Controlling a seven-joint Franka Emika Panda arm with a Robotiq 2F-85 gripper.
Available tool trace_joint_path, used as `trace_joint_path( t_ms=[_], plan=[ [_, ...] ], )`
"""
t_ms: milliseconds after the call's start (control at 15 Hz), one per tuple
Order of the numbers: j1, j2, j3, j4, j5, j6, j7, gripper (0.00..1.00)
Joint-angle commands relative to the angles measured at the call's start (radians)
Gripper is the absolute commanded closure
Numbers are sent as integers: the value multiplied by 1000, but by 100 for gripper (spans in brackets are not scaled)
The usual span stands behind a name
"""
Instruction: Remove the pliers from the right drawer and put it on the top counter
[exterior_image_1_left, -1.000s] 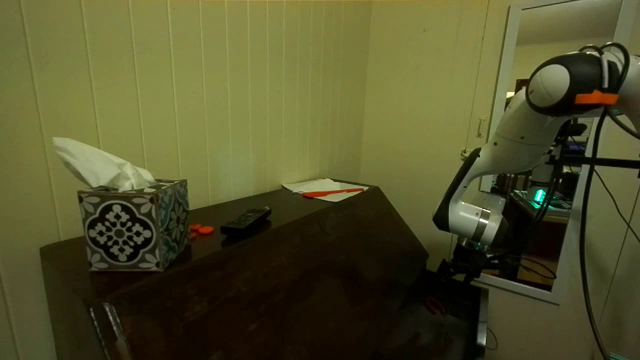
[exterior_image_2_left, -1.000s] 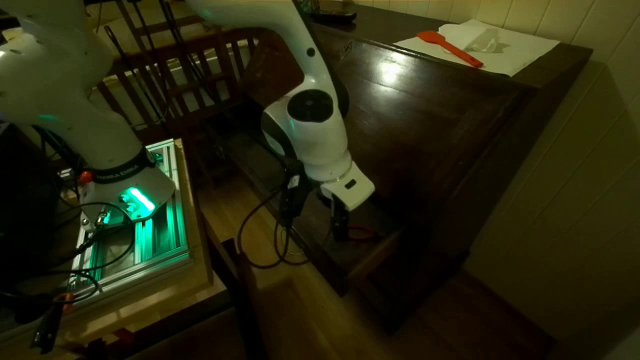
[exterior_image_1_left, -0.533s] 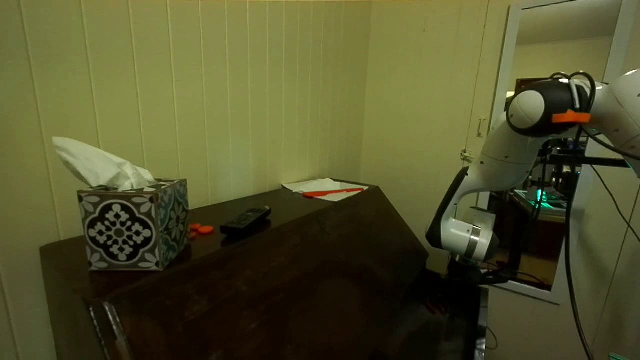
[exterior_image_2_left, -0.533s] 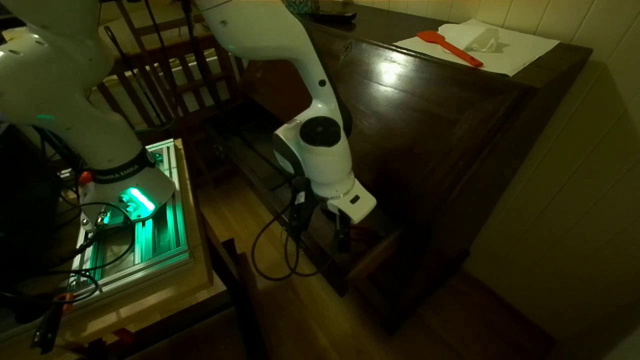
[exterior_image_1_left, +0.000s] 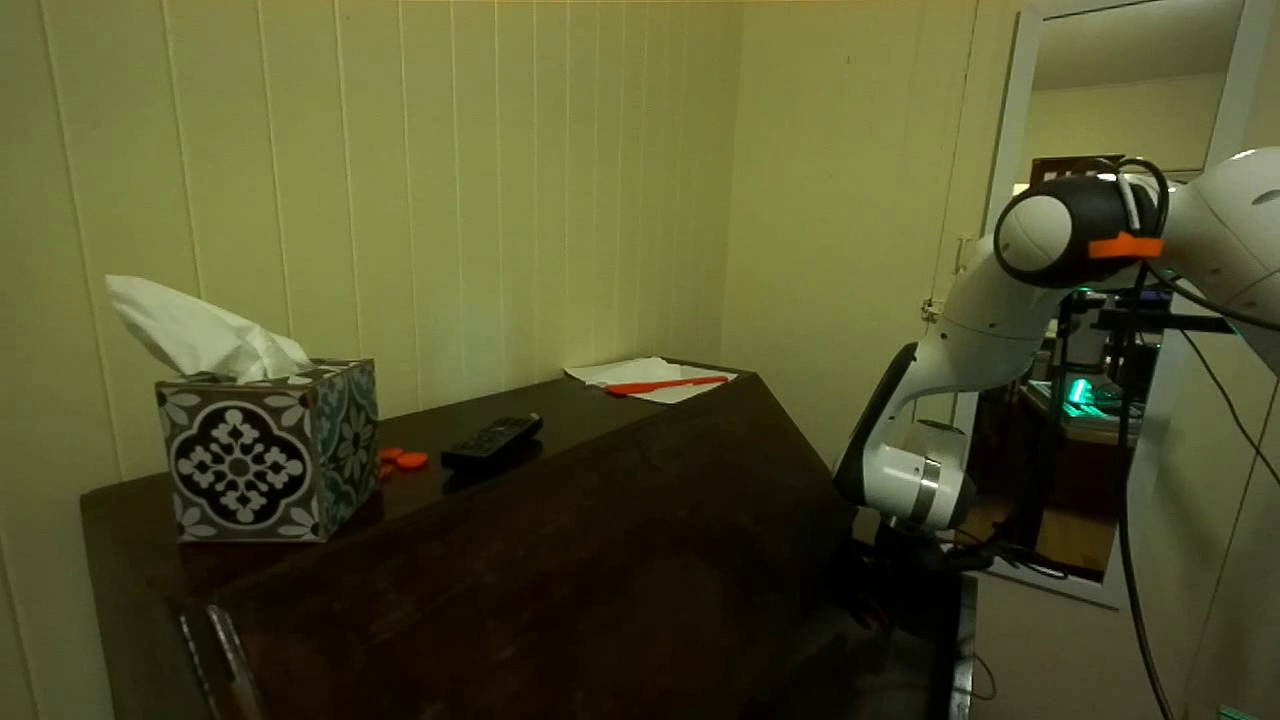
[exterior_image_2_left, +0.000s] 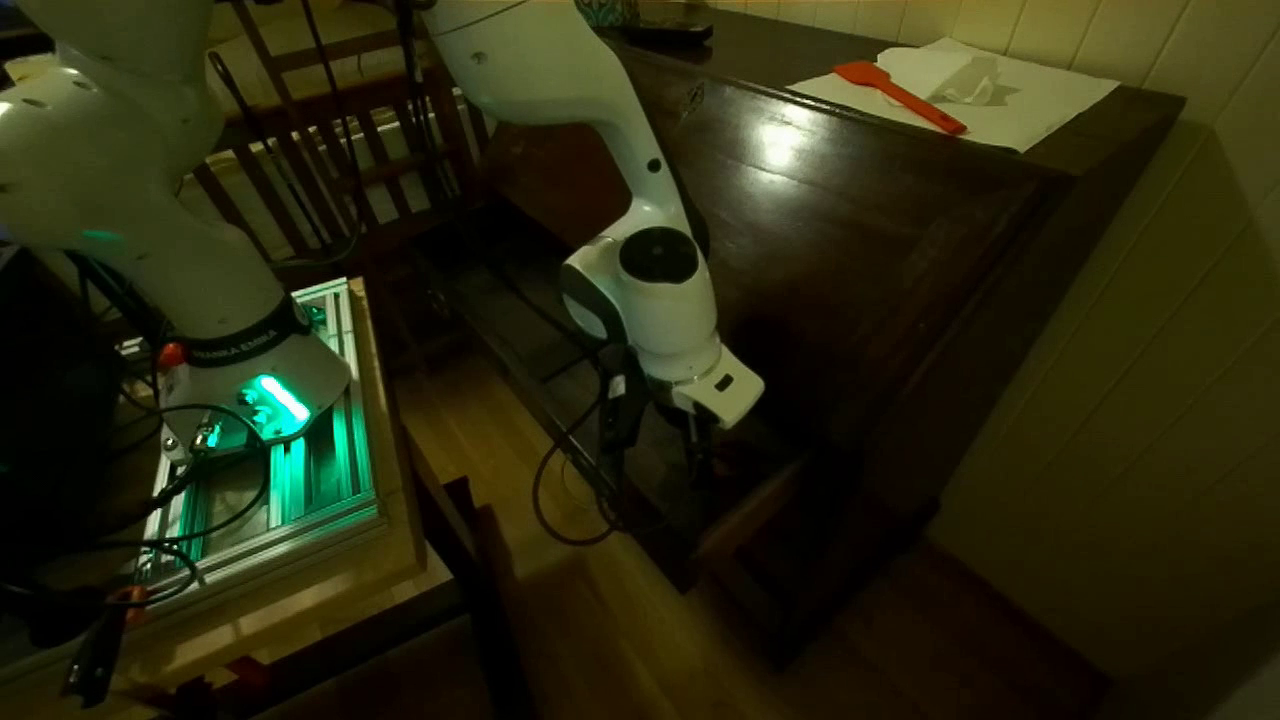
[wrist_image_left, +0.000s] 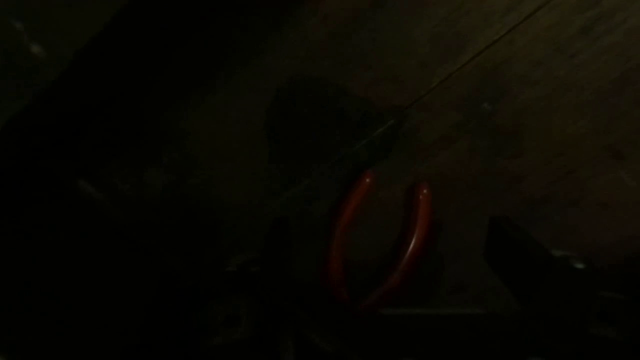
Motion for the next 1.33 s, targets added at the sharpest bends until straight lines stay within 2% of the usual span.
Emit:
trace_joint_path(
  t_ms=[0,200,267,400,467,1000,1133,1267],
  plan=[
    [39,36,-27,27,-17,27,15,3],
    [57,55,-42,38,-16,44,13,18],
    [60,62,-45,43,-16,50,10,29],
    [68,75,-55,53,-18,47,9,26],
    [72,81,-61,58,-20,42,9,35],
    [124,118,-115,94,-25,30,18,28],
    [132,124,-122,103,-24,28,12,53],
    [133,125,-119,108,-26,22,0,66]
  ],
)
